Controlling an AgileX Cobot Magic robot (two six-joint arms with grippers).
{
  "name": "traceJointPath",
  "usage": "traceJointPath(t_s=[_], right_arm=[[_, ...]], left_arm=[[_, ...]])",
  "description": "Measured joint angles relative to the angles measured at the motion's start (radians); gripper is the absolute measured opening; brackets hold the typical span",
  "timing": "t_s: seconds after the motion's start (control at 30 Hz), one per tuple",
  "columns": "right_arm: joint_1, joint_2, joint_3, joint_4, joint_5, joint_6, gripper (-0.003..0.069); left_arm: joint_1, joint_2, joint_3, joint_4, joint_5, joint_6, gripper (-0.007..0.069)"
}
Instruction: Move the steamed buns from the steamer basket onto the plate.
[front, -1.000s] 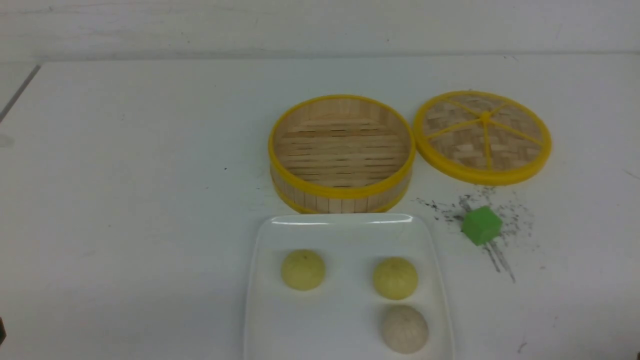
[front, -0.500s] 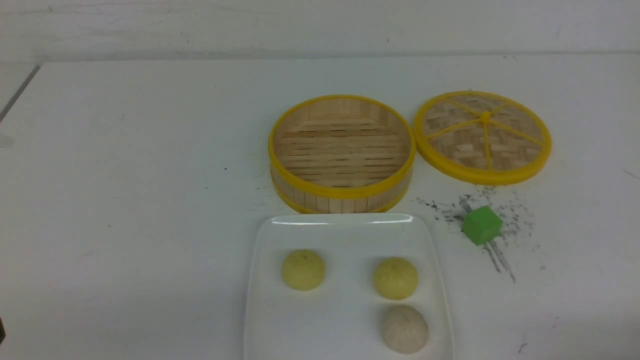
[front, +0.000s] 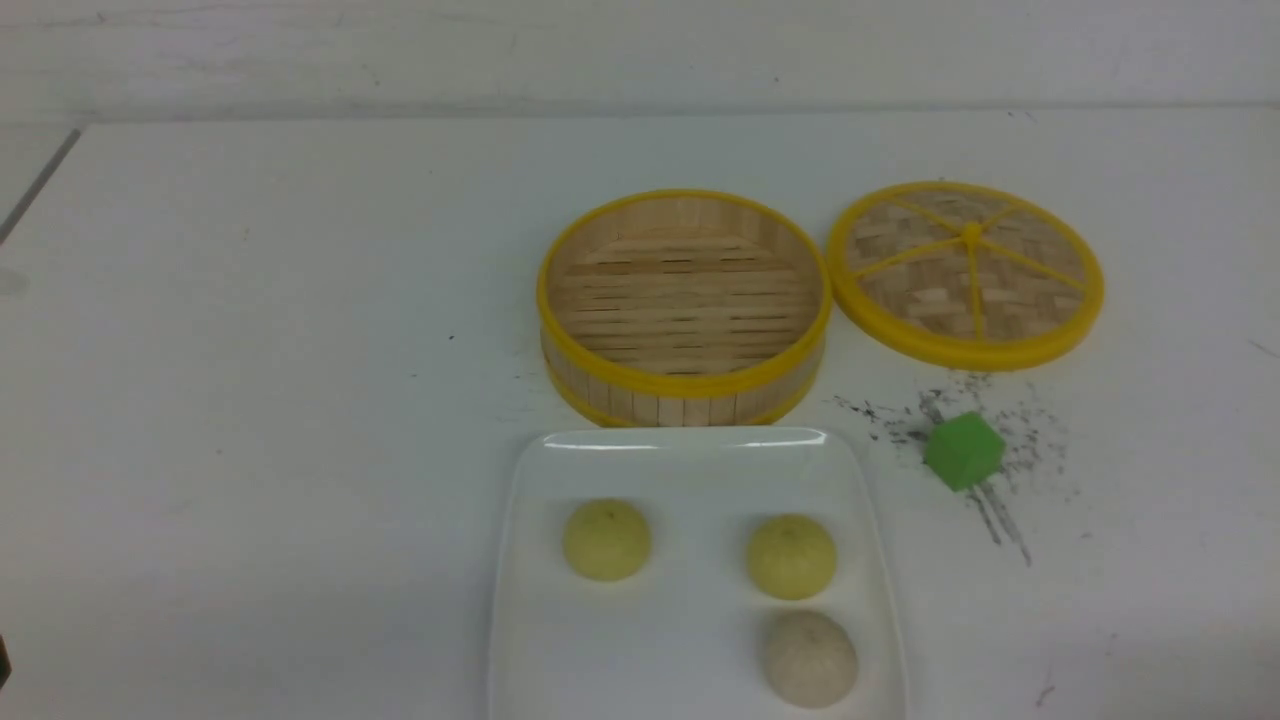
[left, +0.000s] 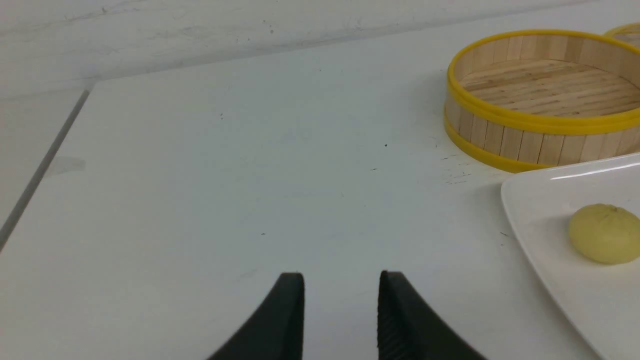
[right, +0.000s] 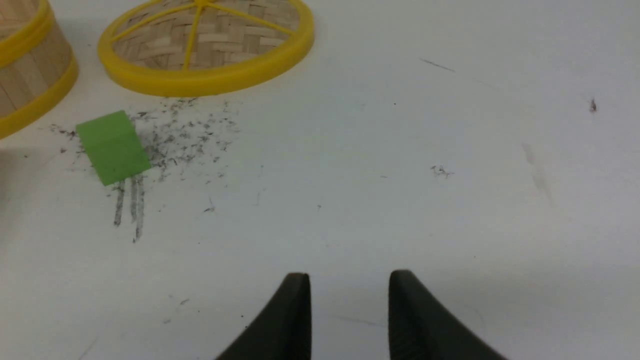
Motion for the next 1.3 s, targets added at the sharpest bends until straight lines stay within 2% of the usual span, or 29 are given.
traceJointPath(t_s=[0.57,0.7,0.83,0.93,1.07,1.2,1.3], right_arm=[[-0.001,0.0,0.0,0.0,0.0,0.0,0.024],[-0.001,0.0,0.0,0.0,0.0,0.0,0.0241],[-0.001,0.0,0.0,0.0,0.0,0.0,0.0241],[-0.001,0.0,0.0,0.0,0.0,0.0,0.0241],[-0.001,0.0,0.0,0.0,0.0,0.0,0.0241],[-0.001,0.0,0.0,0.0,0.0,0.0,0.0241],[-0.001,0.0,0.0,0.0,0.0,0.0,0.0241]], left_arm=[[0.0,0.0,0.001,0.016,-0.008,0.0,0.0241],[0.003,0.0,0.017,0.023,-0.052,-0.077,0.0241],[0.062,0.0,0.08,0.019,-0.126,-0.14,0.0241],[0.212,0.0,0.223,-0.019,-0.242,-0.161,0.0241],[0.314,0.0,0.336,-0.05,-0.369,-0.165,0.0241],[0.353,-0.016,0.346,-0.06,-0.381,-0.162,0.0241],[0.396,-0.032,0.347,-0.064,-0.313,-0.161,0.0241]])
